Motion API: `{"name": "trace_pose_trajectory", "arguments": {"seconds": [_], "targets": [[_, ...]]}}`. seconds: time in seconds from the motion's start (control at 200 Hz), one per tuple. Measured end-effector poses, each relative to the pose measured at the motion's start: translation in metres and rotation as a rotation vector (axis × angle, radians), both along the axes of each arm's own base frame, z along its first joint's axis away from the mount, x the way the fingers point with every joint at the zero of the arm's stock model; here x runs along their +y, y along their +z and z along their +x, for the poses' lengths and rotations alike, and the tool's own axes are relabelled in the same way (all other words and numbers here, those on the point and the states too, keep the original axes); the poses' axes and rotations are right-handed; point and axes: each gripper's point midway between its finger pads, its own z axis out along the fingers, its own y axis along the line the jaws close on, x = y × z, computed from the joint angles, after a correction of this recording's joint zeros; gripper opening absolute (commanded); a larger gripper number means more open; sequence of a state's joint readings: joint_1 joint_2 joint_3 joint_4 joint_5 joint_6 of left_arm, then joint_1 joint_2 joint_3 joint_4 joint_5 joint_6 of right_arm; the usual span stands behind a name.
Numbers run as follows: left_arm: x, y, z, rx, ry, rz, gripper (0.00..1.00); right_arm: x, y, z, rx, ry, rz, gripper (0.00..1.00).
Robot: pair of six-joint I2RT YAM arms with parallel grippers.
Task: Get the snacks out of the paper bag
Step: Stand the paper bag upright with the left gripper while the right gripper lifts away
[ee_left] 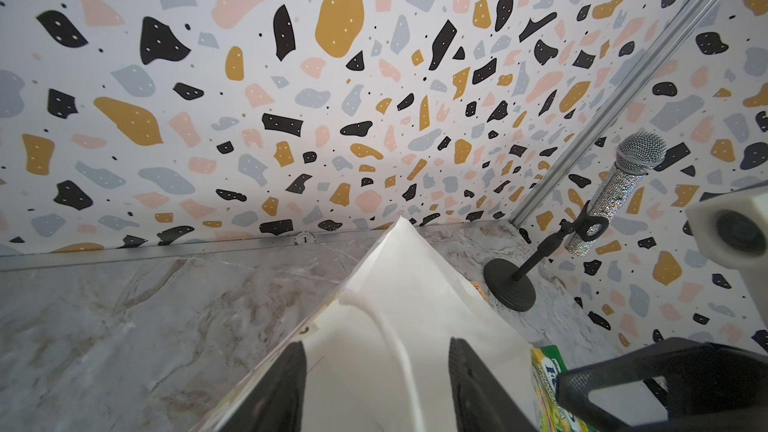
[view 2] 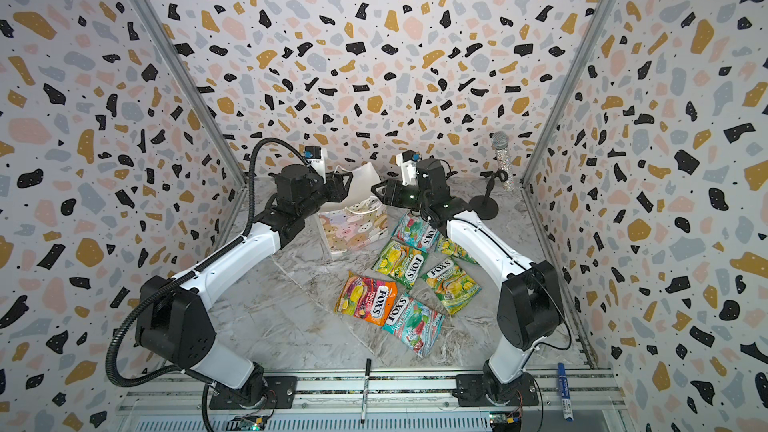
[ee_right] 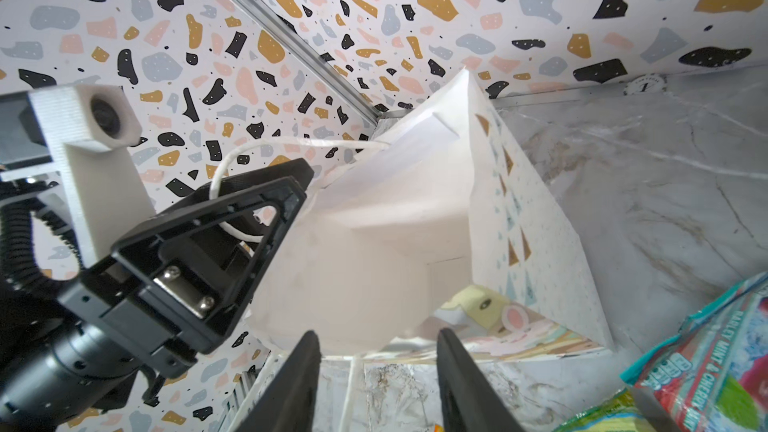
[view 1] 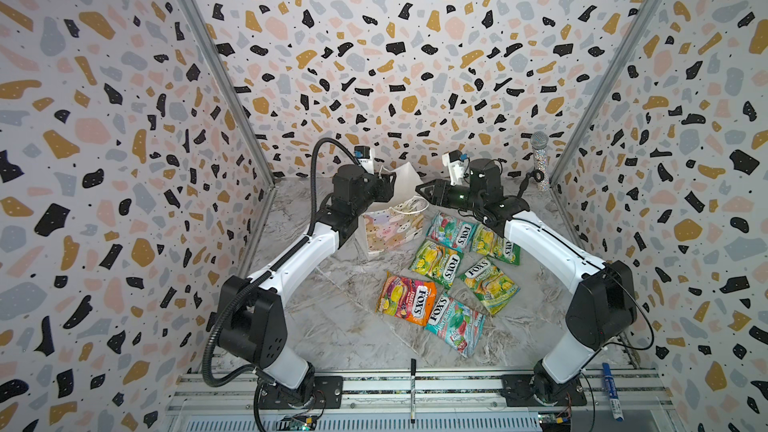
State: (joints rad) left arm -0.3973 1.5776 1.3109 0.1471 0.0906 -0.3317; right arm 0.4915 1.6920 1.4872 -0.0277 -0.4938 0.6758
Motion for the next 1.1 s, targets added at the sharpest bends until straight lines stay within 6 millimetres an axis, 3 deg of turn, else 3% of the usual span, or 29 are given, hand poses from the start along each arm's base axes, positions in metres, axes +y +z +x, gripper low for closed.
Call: {"name": "trace_pose_trajectory", "arguments": {"seconds": [0.195,0.451,0.661,0.801,0.946,1.096], "targets": [[0.008,0.012,0.004,-0.017,0.033,0.039,0.87,-0.003,0.005,0.012,-0.004,-0.015,-0.005,0.64],[0.021,0.033,0.002,-0.054,0.071,0.115,0.92,-0.019,0.025,0.027,-0.046,-0.056,0.004,0.66],[0.042,0.067,-0.019,-0.118,0.135,0.147,0.94,-0.041,0.025,0.039,-0.07,-0.14,-0.052,0.66],[0.073,0.091,-0.044,-0.176,0.246,0.148,0.94,-0.064,0.024,0.038,-0.101,-0.224,-0.116,0.66],[0.102,0.085,-0.068,-0.183,0.355,0.161,0.94,-0.101,0.017,0.022,-0.128,-0.315,-0.187,0.66],[0.131,0.055,-0.089,-0.147,0.465,0.193,0.94,-0.144,0.0,0.012,-0.147,-0.423,-0.283,0.67]]}}
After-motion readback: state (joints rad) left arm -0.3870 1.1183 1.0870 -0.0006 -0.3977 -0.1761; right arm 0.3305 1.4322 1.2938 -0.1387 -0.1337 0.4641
